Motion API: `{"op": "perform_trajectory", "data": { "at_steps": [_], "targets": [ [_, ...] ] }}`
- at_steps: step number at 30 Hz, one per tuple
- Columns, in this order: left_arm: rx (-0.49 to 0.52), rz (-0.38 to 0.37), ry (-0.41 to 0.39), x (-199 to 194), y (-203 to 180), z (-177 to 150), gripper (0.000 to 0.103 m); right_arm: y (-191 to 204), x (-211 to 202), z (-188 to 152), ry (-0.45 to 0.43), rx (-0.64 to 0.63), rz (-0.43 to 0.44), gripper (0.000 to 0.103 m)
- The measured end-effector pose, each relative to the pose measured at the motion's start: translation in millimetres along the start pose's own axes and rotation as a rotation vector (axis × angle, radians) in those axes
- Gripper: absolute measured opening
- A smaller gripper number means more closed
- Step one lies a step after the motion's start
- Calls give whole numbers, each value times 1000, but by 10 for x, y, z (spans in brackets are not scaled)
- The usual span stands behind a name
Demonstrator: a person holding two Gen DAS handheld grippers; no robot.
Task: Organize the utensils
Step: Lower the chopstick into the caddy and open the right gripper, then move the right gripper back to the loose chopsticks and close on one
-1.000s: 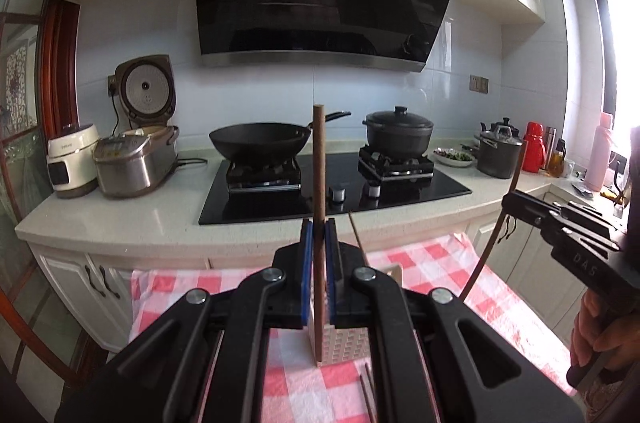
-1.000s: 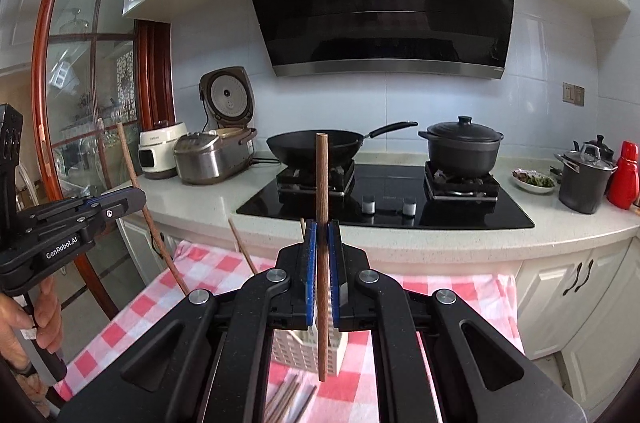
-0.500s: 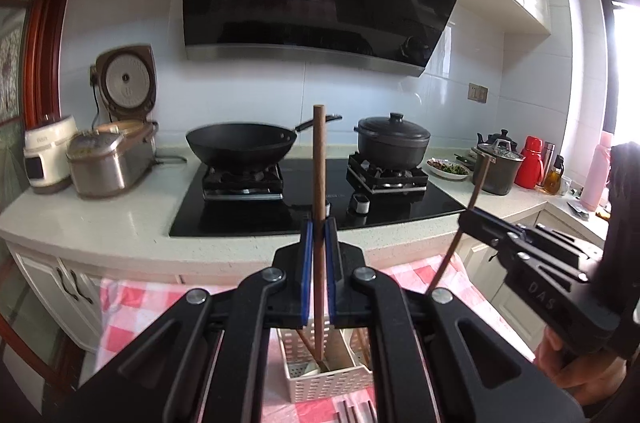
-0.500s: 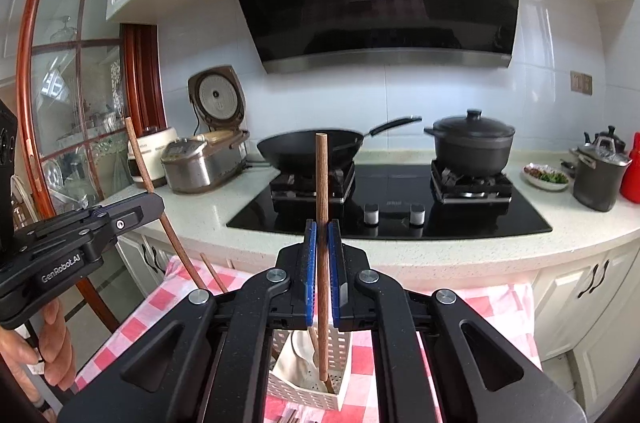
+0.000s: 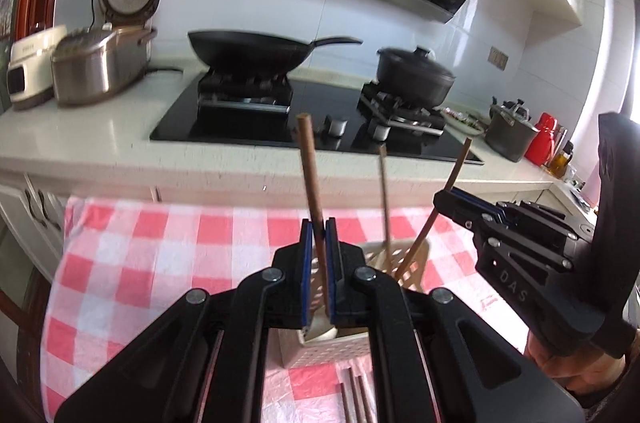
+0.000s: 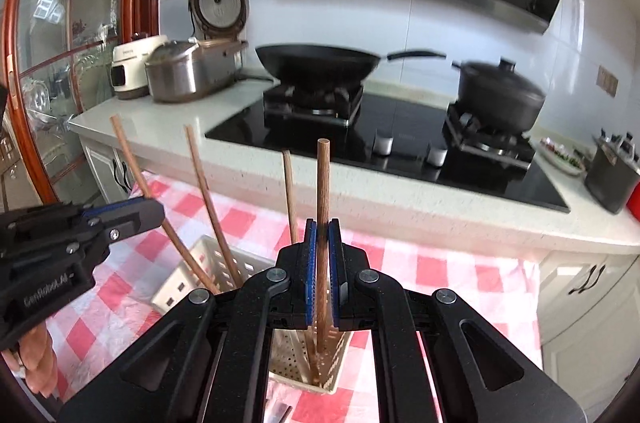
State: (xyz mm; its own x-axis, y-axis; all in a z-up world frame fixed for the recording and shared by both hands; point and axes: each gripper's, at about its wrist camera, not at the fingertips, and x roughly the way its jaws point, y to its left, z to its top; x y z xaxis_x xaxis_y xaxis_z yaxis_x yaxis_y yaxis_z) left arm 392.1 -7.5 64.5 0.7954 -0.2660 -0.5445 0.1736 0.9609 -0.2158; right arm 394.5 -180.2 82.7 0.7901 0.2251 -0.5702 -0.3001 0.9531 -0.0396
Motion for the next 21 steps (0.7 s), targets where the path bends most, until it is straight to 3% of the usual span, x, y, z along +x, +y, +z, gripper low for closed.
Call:
{"op": "perform_trajectory", "data": {
  "at_steps": [5, 6, 8, 10, 13, 18, 21],
  "targets": [
    [-11, 40, 9, 141, 128, -117, 10, -84, 192, -39, 14, 68, 45, 11],
    [-13, 44, 14, 165, 154, -122, 19, -105, 217, -46, 19, 80, 52, 13],
    [-18, 48, 1, 187, 227, -140, 35, -128, 242, -67, 15, 96, 57, 23],
    [-36, 56, -20, 167, 312, -160, 44, -164, 214, -113, 0, 117, 70, 52],
    [-64, 61, -35, 65, 405, -195, 51, -219, 68, -188, -31, 141, 81, 54],
    [-98, 138, -122, -337, 521, -461, 80, -363, -327, -388, -83, 198, 93, 54],
    [-102, 173, -133, -549, 536, -705, 91, -428, -526, -607, -83, 237, 89, 54]
  ]
}}
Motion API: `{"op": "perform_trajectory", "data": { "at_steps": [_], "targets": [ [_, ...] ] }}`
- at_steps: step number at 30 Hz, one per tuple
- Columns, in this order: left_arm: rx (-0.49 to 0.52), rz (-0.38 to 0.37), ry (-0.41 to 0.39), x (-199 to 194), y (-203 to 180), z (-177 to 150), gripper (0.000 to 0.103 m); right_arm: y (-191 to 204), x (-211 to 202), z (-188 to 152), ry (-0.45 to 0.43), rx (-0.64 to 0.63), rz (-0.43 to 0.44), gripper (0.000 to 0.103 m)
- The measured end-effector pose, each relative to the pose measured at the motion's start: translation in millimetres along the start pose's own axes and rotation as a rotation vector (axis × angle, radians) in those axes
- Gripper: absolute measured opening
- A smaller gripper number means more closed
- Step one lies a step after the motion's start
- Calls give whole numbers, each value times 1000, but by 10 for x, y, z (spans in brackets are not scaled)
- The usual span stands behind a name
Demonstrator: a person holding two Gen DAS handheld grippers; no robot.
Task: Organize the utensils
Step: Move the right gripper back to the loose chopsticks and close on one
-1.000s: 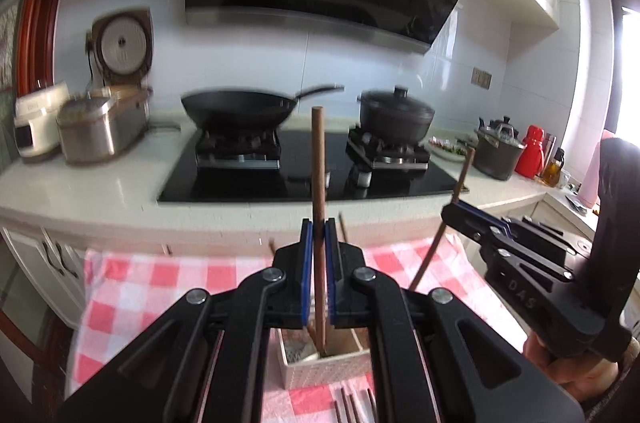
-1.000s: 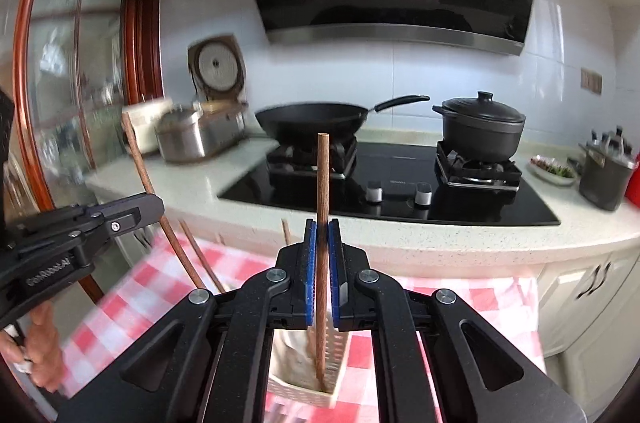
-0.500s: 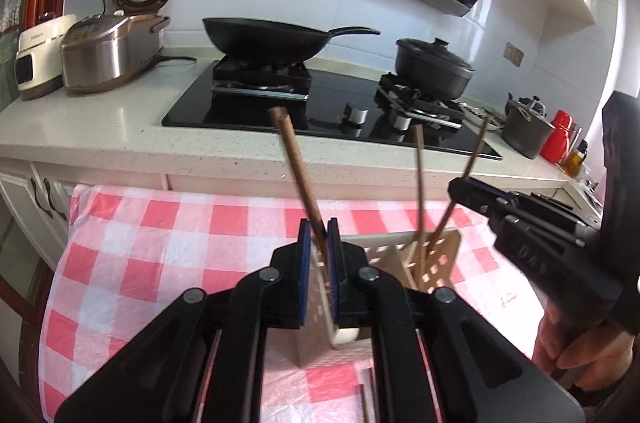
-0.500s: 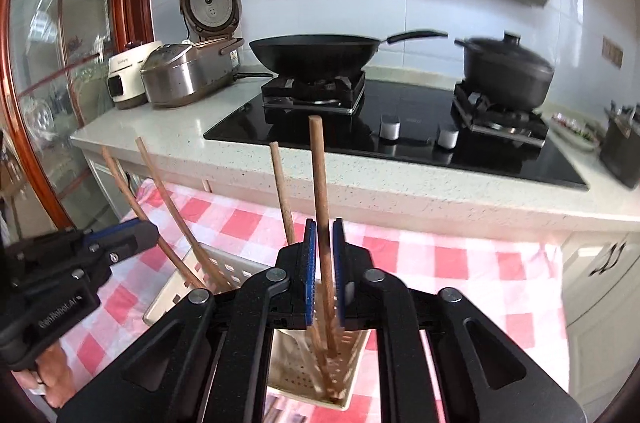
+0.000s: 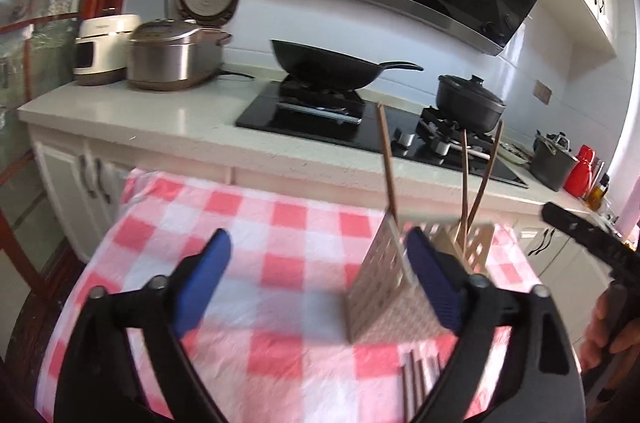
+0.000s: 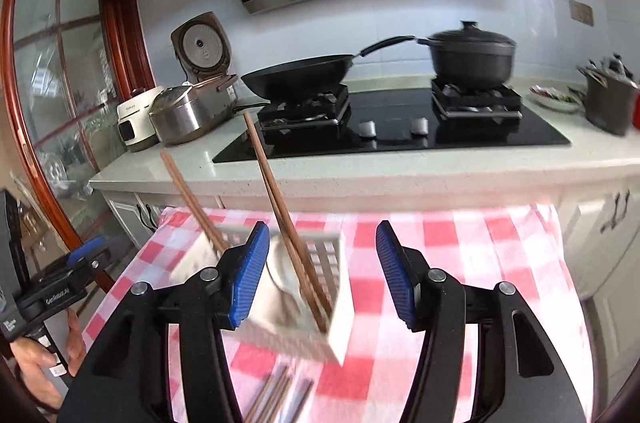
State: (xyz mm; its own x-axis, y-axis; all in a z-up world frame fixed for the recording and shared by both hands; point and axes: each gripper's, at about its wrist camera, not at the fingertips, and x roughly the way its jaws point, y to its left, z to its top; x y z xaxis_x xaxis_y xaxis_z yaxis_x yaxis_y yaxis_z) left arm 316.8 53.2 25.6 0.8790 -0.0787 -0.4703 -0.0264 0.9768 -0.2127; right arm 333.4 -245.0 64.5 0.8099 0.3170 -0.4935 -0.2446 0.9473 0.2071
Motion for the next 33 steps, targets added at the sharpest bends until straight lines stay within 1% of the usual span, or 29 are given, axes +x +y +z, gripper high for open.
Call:
{"op": "perform_trajectory", "data": {
  "at_steps": [3, 8, 12, 15, 17, 20, 23, 28, 30, 33],
  "targets": [
    [-19, 19, 2, -227, 60, -248, 96, -57, -201, -264, 3, 32, -4, 54],
    [-35, -2, 39, -551, 84, -672, 97, -129, -478, -759, 19, 86, -5, 54],
    [4, -10, 71, -713, 3, -950, 97, -158, -591, -1103, 64, 136, 12, 54],
    [21, -12, 108, -767, -52, -1107, 97, -109, -624, -1306, 110, 131, 9, 54],
    [23, -12, 118, -799, -79, -1185, 97, -67, -663, -1423, 124, 118, 13, 54],
    [47, 3, 134, -838, -123, -1313, 97, -8, -695, -1548, 139, 92, 4, 54],
    [83, 15, 147, -826, -161, -1405, 97, 60, -640, -1651, 167, 76, 1, 53],
    [137, 60, 155, -730, -182, -1496, 97, 239, -411, -1792, 237, 48, 6, 39],
    [139, 72, 163, -691, -153, -1527, 97, 291, -319, -1814, 257, 40, 6, 37],
    [124, 65, 172, -667, -98, -1554, 97, 355, -183, -1811, 283, 26, 0, 32]
  ]
}}
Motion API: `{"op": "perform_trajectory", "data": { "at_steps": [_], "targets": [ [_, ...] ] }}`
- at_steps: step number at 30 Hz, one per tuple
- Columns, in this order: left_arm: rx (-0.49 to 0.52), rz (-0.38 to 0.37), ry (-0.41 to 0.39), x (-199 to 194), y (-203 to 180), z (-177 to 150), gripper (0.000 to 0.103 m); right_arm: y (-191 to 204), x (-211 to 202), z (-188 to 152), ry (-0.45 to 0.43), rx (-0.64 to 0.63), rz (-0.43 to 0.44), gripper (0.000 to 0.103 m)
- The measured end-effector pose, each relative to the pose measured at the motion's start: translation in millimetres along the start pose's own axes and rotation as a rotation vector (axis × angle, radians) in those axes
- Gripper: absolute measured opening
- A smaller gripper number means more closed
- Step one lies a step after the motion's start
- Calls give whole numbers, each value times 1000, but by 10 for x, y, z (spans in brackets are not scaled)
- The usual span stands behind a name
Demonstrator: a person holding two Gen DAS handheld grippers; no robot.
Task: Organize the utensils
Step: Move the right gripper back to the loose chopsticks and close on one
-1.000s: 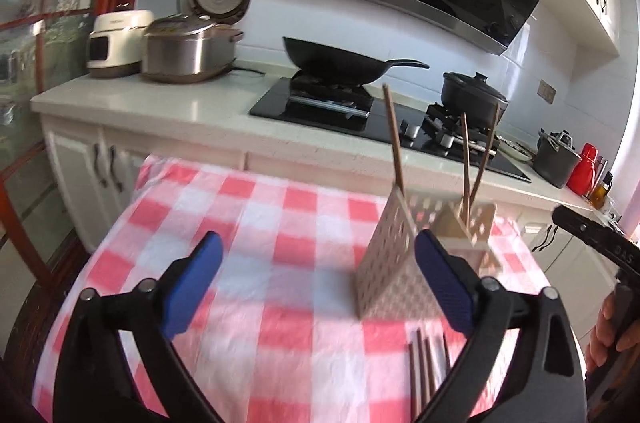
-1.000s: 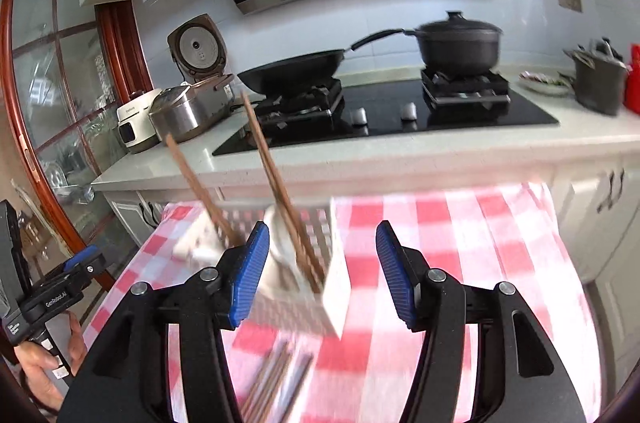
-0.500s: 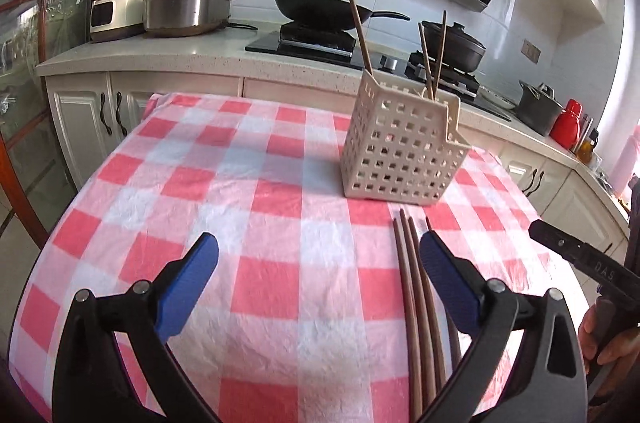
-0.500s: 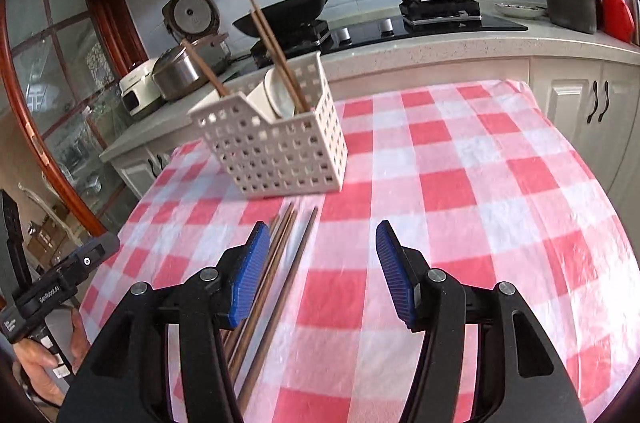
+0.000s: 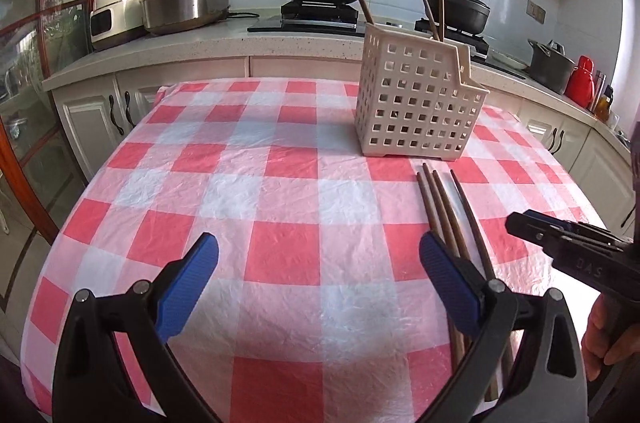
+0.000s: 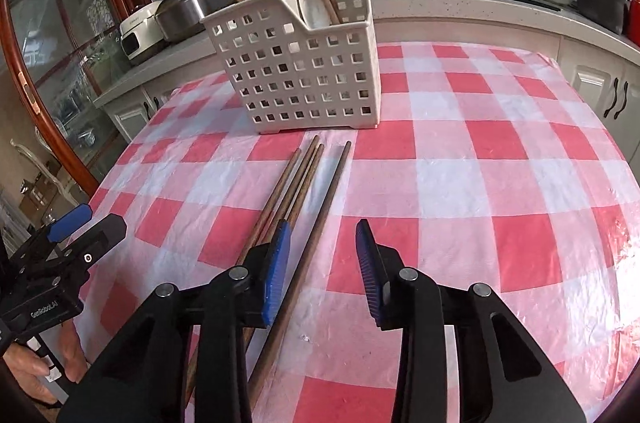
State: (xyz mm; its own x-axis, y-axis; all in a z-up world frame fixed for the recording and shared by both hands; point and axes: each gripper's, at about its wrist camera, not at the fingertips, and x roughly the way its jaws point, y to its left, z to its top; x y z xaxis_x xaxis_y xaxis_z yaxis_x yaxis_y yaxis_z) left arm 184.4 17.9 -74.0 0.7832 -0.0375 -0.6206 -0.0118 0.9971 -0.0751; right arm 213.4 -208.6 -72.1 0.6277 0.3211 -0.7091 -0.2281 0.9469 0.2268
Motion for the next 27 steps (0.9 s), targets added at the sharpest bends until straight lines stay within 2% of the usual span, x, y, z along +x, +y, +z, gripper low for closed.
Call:
{"op": "perform_trajectory", "data": {
  "at_steps": [3, 7, 15, 18, 24, 27],
  "targets": [
    [4, 3, -7, 1, 19, -12, 97, 51, 131, 41, 29, -8, -11, 24],
    [23, 7, -24, -26, 23, -14, 97, 112, 257, 107, 50, -19, -39, 19],
    [55, 1, -13, 10, 27, -77, 97, 180, 544, 167, 105, -50, -149, 17],
    [47, 1, -3, 34, 54, -86, 97, 210, 583, 176, 95, -80, -181, 16],
    [43, -5, 24, 81, 36, -84, 97, 229, 594, 177, 95, -123, -209, 10],
    [54, -10, 33, 96, -11, -43, 97, 137, 542, 156, 97, -98, -184, 7]
  ]
}}
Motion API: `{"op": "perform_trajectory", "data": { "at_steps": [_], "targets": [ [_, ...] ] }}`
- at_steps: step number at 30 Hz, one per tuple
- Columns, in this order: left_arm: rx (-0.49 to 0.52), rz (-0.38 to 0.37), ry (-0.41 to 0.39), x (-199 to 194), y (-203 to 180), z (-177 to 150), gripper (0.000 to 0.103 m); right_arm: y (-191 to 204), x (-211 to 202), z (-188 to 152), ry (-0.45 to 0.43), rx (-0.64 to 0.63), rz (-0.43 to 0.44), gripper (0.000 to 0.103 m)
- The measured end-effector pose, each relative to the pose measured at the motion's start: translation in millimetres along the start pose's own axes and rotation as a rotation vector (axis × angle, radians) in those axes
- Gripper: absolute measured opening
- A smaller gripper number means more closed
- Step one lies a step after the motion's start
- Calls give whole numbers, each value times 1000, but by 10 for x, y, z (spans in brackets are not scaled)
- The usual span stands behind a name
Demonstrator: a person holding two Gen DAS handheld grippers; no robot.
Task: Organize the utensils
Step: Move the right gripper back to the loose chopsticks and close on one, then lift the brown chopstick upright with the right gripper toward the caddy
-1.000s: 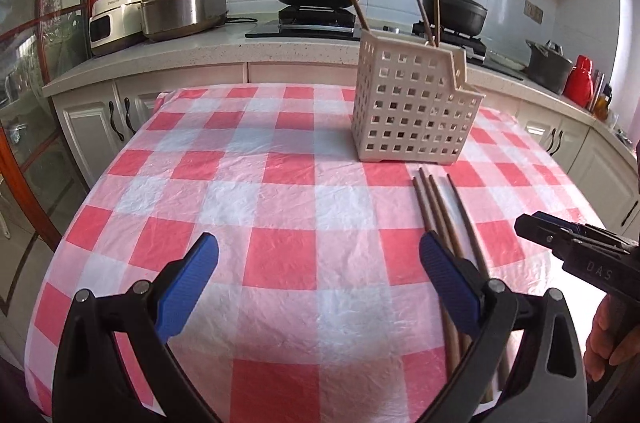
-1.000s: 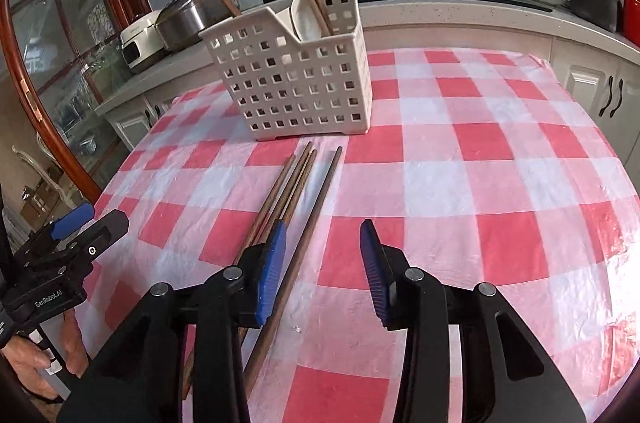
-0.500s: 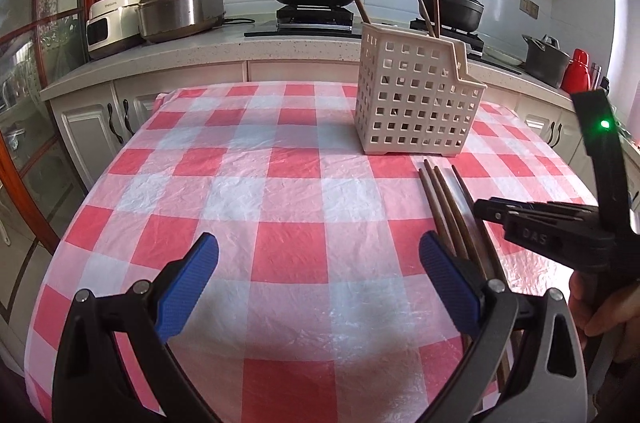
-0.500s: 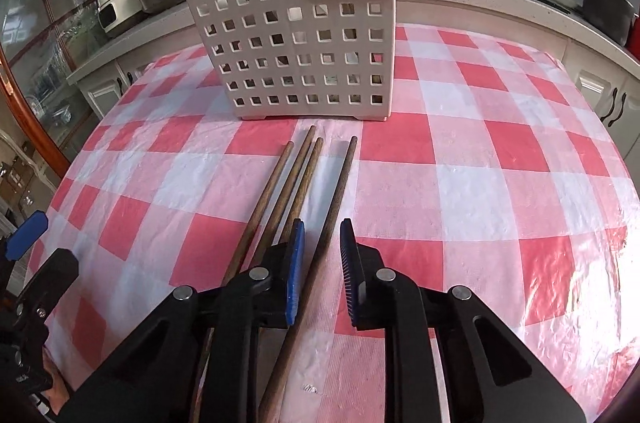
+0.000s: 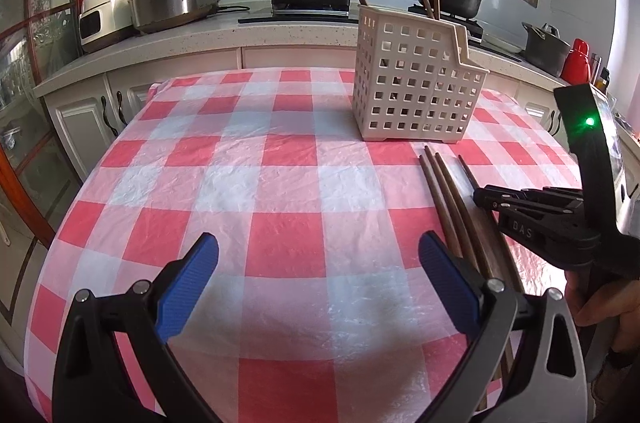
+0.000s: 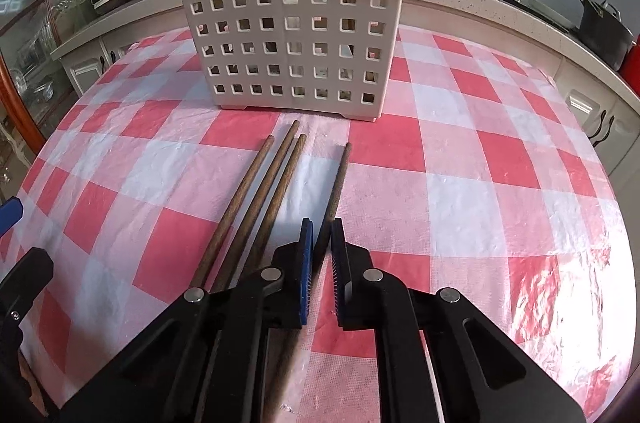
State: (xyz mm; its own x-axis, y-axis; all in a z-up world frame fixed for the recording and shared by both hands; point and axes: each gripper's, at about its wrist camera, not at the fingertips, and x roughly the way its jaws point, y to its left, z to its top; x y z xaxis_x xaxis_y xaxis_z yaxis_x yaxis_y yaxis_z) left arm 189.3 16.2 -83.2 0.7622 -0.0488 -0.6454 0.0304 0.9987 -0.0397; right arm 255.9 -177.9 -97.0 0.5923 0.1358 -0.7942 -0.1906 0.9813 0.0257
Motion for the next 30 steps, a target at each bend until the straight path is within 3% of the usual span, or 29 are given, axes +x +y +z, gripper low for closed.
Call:
{"op": "perform_trajectory", "data": {
  "at_steps": [7, 12, 15, 26, 30],
  "targets": [
    [43, -49, 80, 261, -225, 121, 86, -307, -154, -175, -7, 76, 35, 6],
    [90, -108, 151, 566, -529, 220, 67, -442, -233, -260, -5, 102, 60, 6],
    [104, -107, 180, 738, -672, 279, 57, -478, -253, -291, -8, 106, 75, 6],
    [82, -101, 228, 1053, -813, 406, 45, -558, -267, -335, -15, 122, 122, 6],
    [109, -85, 223, 1072, -864, 417, 33, -560, -262, -325, -11, 120, 125, 6]
  ]
}}
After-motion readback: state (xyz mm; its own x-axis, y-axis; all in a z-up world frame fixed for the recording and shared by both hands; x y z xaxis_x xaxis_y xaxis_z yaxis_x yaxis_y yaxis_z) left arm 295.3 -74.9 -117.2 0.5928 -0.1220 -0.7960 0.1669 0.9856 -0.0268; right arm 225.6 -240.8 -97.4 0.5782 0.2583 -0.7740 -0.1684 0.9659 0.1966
